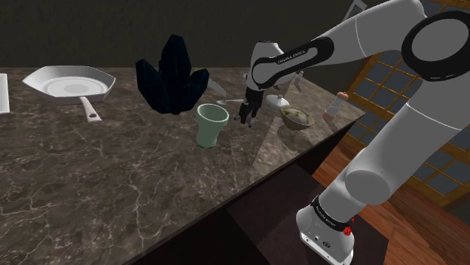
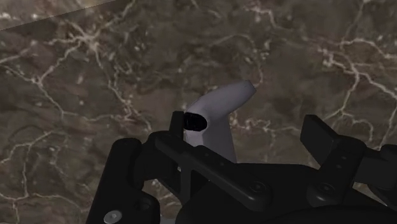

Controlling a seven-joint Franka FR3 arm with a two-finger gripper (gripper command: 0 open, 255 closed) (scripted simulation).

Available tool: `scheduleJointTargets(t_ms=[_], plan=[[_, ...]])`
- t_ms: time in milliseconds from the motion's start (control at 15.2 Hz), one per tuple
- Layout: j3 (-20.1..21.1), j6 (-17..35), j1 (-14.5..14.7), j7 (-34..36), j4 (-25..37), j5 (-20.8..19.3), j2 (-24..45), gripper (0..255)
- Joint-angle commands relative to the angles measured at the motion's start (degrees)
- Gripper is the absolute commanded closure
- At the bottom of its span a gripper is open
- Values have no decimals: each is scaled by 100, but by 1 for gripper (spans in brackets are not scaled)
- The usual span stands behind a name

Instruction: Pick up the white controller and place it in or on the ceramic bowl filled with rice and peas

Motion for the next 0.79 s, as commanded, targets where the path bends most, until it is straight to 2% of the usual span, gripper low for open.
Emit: scheduleJointTargets(t_ms=[0,66,132,726], plan=[[6,2,6,-1,-10,5,6,0],[6,2,7,-1,-10,5,6,0],[6,0,7,0,-10,4,4,255],[1,2,12,-1,-10,5,6,255]])
